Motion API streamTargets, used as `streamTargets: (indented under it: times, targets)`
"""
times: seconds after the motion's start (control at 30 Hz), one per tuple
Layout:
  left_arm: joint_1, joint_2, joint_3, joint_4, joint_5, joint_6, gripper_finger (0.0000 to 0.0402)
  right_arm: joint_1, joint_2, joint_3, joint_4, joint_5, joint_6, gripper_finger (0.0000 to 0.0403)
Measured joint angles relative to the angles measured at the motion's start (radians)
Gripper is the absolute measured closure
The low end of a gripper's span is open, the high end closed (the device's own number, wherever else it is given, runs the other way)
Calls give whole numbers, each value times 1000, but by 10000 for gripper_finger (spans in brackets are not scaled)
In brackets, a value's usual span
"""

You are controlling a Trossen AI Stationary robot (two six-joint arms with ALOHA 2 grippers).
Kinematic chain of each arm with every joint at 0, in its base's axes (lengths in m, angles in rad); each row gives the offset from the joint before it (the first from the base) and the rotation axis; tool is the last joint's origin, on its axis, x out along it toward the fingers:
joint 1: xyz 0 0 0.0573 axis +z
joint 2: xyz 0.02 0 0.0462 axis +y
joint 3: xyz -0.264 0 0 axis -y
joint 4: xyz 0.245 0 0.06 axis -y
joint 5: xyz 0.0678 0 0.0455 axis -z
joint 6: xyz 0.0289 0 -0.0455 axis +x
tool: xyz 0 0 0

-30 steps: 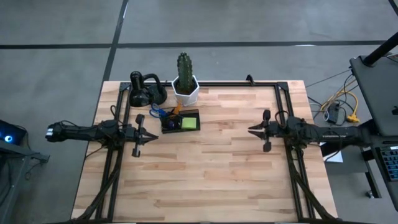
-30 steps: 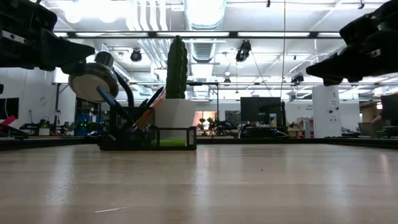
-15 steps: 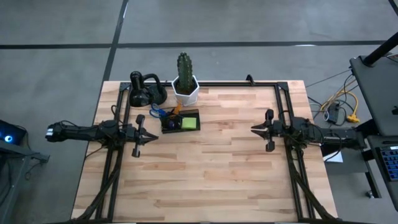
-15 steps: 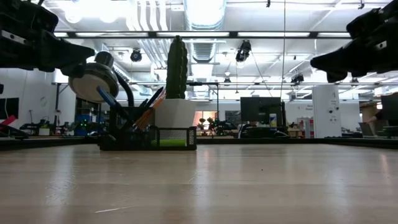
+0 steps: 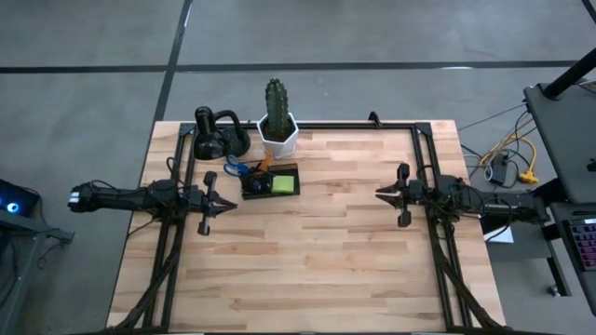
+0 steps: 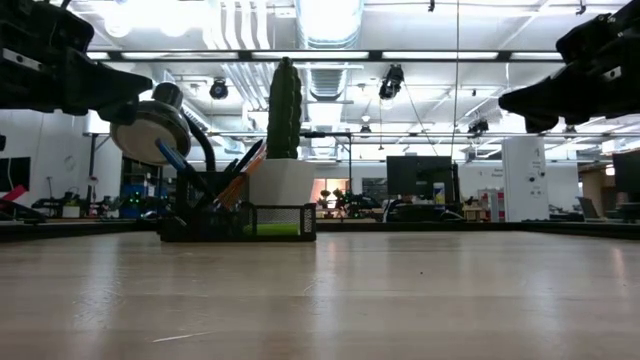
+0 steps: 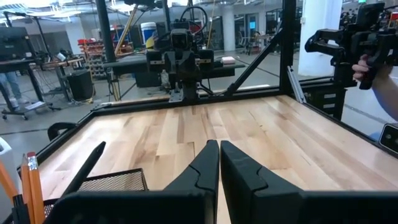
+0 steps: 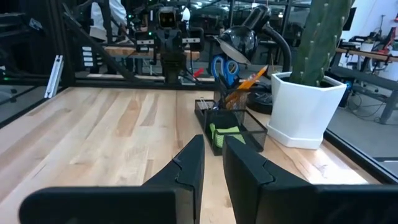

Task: Pick and place office supplies into organizer
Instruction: Return to Home Position

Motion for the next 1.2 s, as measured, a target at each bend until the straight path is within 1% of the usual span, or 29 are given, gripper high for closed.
streamTargets:
  times: [0.2, 0.43, 1.2]
  targets:
    - [0, 4, 0, 0, -1, 0, 402, 1, 1, 0, 9, 0, 4, 355]
    - [0, 7, 0, 0, -1, 1, 402, 1, 1, 0, 6, 1, -33, 355]
    - [0, 7, 0, 0, -1, 1, 402, 1, 1, 0, 4, 1, -33, 355]
